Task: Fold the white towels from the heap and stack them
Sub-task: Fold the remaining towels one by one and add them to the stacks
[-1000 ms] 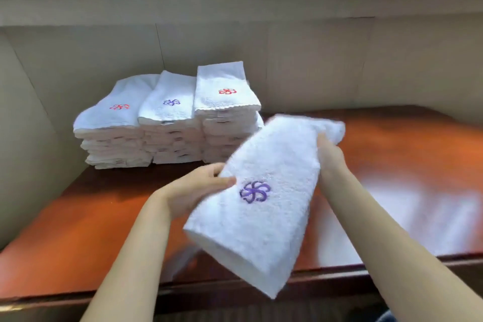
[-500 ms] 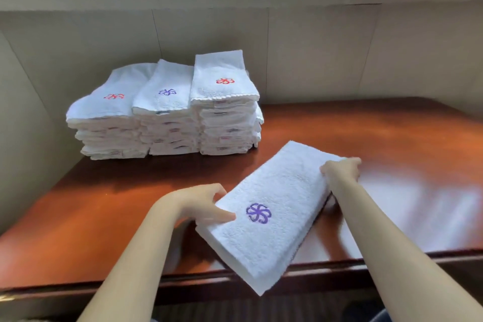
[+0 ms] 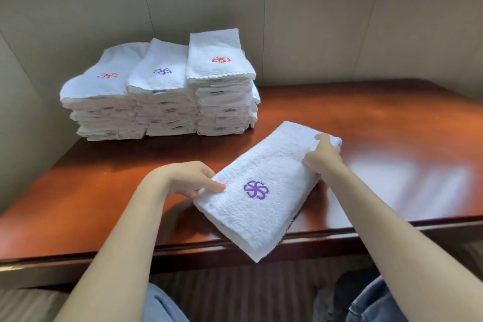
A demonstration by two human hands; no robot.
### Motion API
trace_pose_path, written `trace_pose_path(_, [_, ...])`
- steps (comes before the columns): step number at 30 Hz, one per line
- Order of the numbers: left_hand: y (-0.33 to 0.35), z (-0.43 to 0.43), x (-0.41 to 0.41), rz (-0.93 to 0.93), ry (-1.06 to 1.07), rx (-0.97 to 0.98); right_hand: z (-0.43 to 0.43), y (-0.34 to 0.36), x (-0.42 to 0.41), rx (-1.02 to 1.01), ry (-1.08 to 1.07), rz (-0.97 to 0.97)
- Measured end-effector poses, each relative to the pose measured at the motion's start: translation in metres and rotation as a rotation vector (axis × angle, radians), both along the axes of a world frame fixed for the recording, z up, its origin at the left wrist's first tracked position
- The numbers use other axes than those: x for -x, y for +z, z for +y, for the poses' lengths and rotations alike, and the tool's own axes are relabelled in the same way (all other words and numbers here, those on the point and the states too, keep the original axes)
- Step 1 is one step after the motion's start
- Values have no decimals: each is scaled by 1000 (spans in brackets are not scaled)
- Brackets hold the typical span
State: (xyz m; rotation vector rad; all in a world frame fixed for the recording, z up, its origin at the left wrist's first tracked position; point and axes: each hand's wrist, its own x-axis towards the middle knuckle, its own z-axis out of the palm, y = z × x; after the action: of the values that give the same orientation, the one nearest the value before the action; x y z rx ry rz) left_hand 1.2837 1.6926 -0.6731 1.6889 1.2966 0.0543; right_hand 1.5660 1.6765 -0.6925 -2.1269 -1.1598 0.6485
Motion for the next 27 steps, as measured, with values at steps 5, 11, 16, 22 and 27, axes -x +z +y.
trace_pose_path(5, [1, -3, 5, -31, 3, 26, 3, 3, -10, -114, -21, 218])
trace_pose_path(11, [0, -3, 10, -64, 15, 77, 1, -7, -11, 62, 59, 204])
trace_pose_path(16, [1, -4, 4, 129, -52, -39, 1, -2, -19, 113, 79, 229])
trace_pose_path(22, [-1, -1, -2, 163, -6, 2, 17, -4, -47, 28, -137, -112])
trace_pose_path(27, [3, -1, -10, 276, -130, 106, 33, -16, -60, -2, -65, -14])
